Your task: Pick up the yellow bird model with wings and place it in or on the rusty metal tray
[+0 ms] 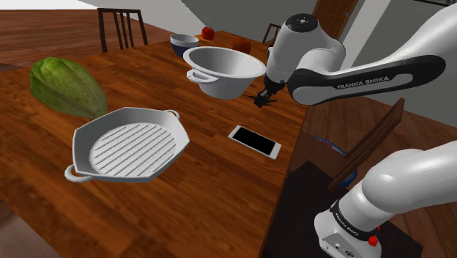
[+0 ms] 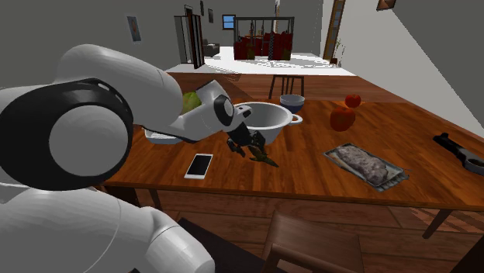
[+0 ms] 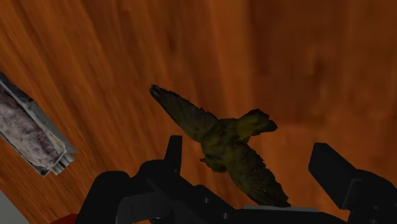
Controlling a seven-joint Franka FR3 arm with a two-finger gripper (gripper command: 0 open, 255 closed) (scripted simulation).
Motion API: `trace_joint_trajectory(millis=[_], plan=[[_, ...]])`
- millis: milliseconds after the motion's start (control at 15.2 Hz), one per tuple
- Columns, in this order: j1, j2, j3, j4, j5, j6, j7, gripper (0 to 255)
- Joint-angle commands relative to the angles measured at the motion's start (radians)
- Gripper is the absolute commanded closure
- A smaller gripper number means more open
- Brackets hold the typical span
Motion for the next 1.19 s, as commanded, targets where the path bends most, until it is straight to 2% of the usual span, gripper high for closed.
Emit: trace_joint_trajectory(millis=[0,528,594,1122], plan=[[-0.019,0.028,-0.002,-0.012,-0.025,0.042,0.012,0],[-0.019,0.028,-0.002,-0.012,-0.025,0.042,0.012,0],[-0.019,0.028,-0.002,-0.012,-0.025,0.042,0.012,255],[-0.019,0.028,-0.002,-0.012,-0.025,0.042,0.012,255]])
